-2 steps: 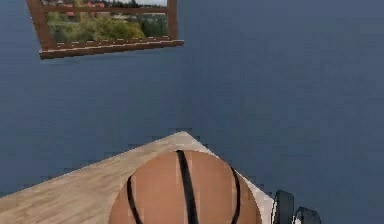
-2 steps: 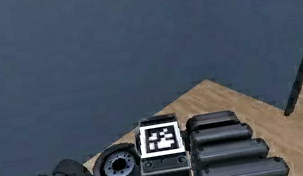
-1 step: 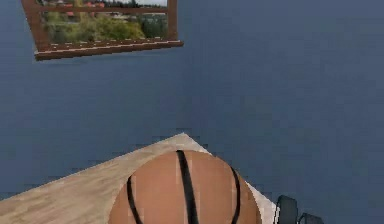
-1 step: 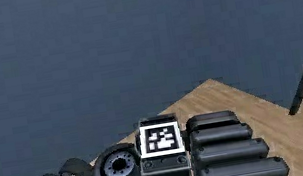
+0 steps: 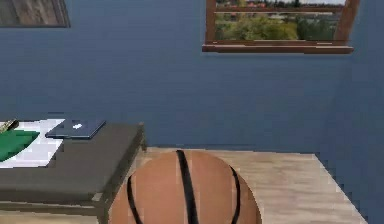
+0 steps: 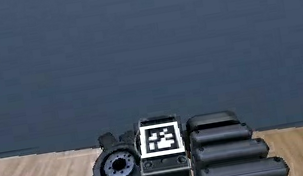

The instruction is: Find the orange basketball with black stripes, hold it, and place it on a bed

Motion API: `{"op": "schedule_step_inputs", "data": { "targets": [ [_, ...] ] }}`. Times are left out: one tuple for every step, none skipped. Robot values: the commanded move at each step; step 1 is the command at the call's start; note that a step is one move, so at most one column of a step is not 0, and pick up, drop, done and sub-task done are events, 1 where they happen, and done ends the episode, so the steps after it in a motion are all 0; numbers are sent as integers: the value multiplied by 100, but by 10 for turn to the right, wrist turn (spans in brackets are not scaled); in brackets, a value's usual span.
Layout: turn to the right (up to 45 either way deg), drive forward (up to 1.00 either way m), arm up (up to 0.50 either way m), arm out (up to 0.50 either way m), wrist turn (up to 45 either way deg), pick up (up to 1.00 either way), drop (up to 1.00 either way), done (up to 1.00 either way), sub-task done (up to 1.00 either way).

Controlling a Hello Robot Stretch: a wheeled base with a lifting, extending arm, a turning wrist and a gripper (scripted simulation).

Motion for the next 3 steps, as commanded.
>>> {"op": "schedule_step_inputs", "data": {
  "targets": [
    [0, 30, 0, 0, 0, 0, 0, 0, 0],
    [-450, 0, 0, 0, 0, 0, 0, 0, 0],
    [-390, 0, 0, 0, 0, 0, 0, 0, 0]
  ]
}}
